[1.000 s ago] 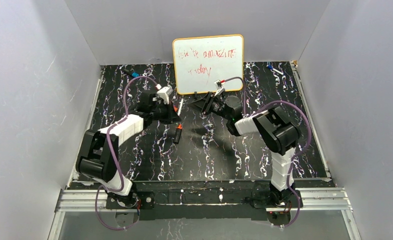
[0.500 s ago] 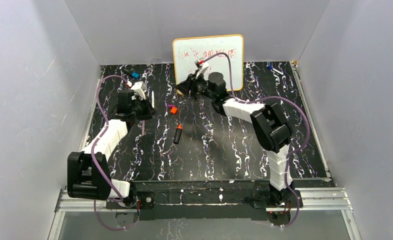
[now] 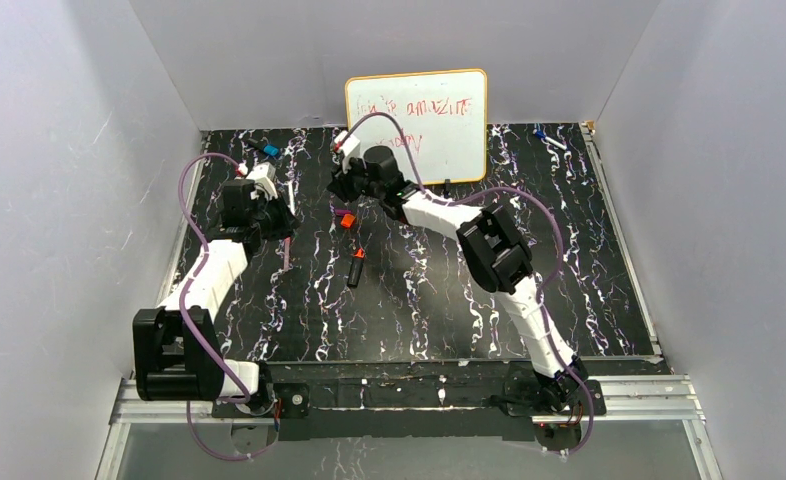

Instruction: Insert the pens into the pen caps

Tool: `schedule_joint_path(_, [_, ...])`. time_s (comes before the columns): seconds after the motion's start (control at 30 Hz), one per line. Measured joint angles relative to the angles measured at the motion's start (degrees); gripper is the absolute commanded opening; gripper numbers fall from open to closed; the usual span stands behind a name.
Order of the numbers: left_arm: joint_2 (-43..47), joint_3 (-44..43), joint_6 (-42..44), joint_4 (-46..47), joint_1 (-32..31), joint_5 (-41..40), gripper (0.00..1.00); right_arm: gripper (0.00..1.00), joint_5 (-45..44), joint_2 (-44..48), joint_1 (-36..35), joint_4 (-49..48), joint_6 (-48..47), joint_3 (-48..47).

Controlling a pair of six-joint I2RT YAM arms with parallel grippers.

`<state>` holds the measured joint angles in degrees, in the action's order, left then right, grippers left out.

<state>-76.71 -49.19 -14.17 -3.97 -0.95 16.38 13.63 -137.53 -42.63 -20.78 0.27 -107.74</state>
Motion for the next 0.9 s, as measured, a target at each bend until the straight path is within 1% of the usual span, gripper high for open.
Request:
schedule_joint_path(0.13, [0.7,0.0,0.0,0.0,0.3,0.6,0.00,0.35,0.2,-2.7,-1.1,3.6,-4.9,-4.2])
schedule_joint_path(0.23, [0.8,0.0,0.0,0.0,0.4,1.0,0.00,0.35,1.3,-3.2,-1.6,5.9,-7.6,-5.1])
schedule_joint_path(0.43, [0.8,0.0,-0.2,0.0,0.5,1.7,0.00,0.39,2.5,-3.3,-1.6,11.4,-13.1,-5.4])
schedule_joint_path(0.67, [0.8,0.0,-0.4,0.0,0.5,2.4,0.00,0.40,4.7,-3.7,-1.6,18.3,-17.6,-6.6])
schedule_joint_path(0.9, [0.8,0.0,-0.4,0.0,0.5,2.5,0.00,0.40,6.3,-6.4,-1.5,23.8,-21.0,-11.3])
